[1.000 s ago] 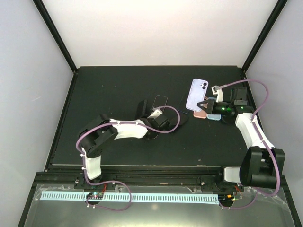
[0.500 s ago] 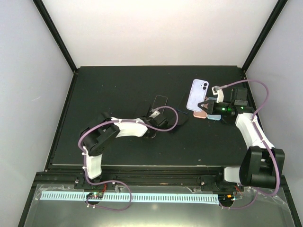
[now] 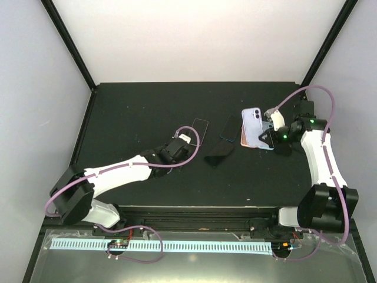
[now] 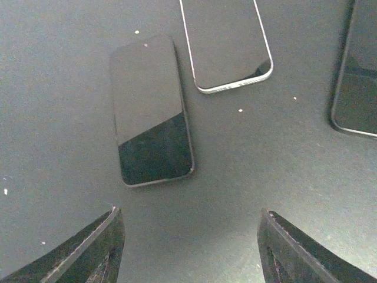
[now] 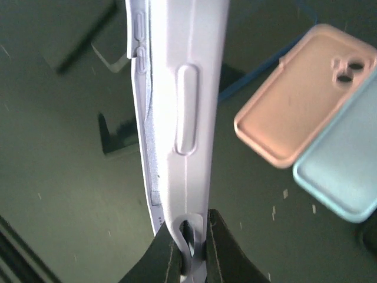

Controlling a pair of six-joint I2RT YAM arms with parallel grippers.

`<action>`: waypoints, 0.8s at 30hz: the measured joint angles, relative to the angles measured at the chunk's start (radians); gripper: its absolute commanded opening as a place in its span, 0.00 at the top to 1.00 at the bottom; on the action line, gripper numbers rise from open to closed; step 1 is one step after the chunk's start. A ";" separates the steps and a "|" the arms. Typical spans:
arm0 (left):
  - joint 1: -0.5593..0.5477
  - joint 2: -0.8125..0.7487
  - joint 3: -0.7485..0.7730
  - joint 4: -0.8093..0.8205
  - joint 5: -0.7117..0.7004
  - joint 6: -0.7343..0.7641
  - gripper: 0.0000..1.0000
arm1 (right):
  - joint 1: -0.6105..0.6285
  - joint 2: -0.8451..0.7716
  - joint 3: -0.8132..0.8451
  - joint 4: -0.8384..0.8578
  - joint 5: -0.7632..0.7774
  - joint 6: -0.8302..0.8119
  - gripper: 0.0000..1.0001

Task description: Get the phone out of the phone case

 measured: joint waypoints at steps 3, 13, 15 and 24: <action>0.000 -0.037 -0.025 0.001 0.040 -0.017 0.36 | -0.026 0.027 -0.010 -0.126 0.068 -0.101 0.99; 0.000 -0.047 -0.034 0.003 0.101 -0.043 0.36 | -0.056 0.210 -0.165 -0.312 0.215 -0.275 0.99; 0.000 -0.047 -0.034 0.002 0.112 -0.047 0.36 | -0.072 0.261 -0.174 -0.309 0.224 -0.278 0.99; 0.001 -0.073 -0.049 0.000 0.126 -0.064 0.36 | -0.109 0.415 -0.157 -0.262 0.228 -0.271 0.96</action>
